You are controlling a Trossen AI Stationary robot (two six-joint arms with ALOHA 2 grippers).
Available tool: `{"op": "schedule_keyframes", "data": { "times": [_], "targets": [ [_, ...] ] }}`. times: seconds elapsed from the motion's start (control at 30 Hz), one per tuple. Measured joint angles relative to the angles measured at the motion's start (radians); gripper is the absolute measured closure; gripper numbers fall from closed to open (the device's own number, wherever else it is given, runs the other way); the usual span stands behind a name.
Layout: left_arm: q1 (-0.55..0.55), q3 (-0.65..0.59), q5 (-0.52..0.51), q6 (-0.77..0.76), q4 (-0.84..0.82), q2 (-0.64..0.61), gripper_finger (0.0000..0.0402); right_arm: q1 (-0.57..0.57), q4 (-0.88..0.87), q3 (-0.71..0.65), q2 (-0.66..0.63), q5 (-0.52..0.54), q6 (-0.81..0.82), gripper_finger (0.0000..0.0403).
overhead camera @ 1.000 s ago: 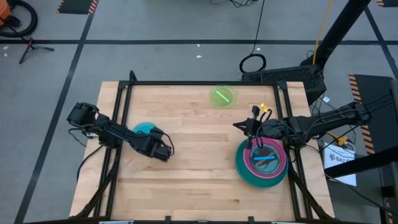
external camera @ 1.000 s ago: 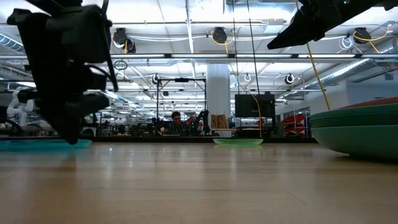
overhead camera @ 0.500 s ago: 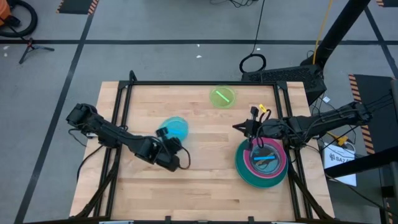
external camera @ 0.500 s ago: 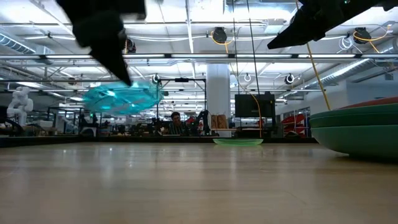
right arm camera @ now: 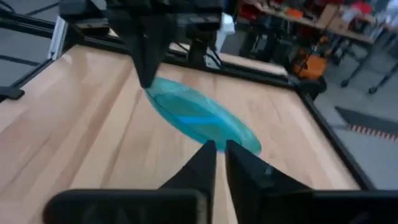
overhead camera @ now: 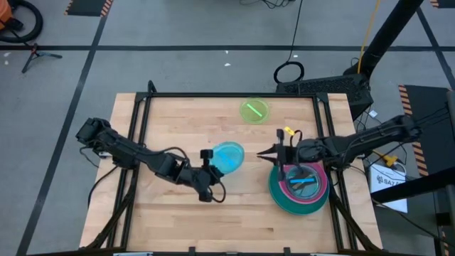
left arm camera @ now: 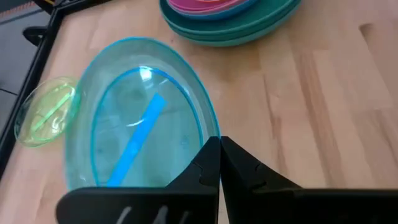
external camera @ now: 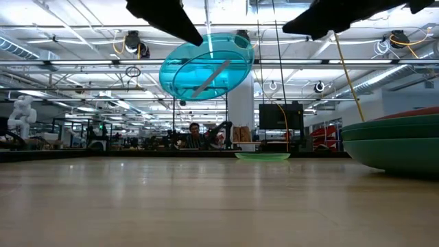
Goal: Stack plastic plates
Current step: Stack the light blue plate on top of the light blue plate
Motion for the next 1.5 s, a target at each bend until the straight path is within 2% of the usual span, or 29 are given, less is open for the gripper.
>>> {"op": "schedule_keyframes", "data": {
  "times": [0.27,0.43,0.53,0.67,0.83,1.1,1.27,1.4,1.5],
  "targets": [
    [0.024,0.000,0.001,-0.031,0.000,0.000,0.0398,0.029,0.042,0.099,0.139,0.002,-0.107,0.0302],
    [0.036,0.000,0.001,-0.049,0.000,0.000,0.0398,0.033,0.033,0.150,0.238,0.001,-0.181,0.0279],
    [0.045,0.000,0.003,-0.063,-0.001,0.000,0.0398,0.033,0.031,0.175,0.284,0.010,-0.239,0.0278],
    [0.052,0.000,0.003,-0.067,-0.008,0.000,0.0398,0.033,0.030,0.207,0.323,0.074,-0.251,0.0281],
    [0.061,0.000,0.003,-0.066,-0.003,0.000,0.0398,0.032,0.031,0.213,0.363,0.079,-0.278,0.0281],
    [0.073,0.000,0.003,-0.065,0.008,0.000,0.0398,0.021,0.046,0.213,0.389,0.129,-0.322,0.0282],
    [0.075,0.000,0.047,-0.065,0.050,0.000,0.0399,0.016,0.041,0.212,0.389,0.125,-0.322,0.0282],
    [0.075,0.000,0.052,-0.064,0.070,0.000,0.0399,0.016,0.041,0.212,0.389,0.056,-0.322,0.0282],
    [0.075,0.000,0.052,-0.063,0.077,0.000,0.0399,0.017,0.042,0.212,0.389,0.047,-0.322,0.0282]
  ]
}}
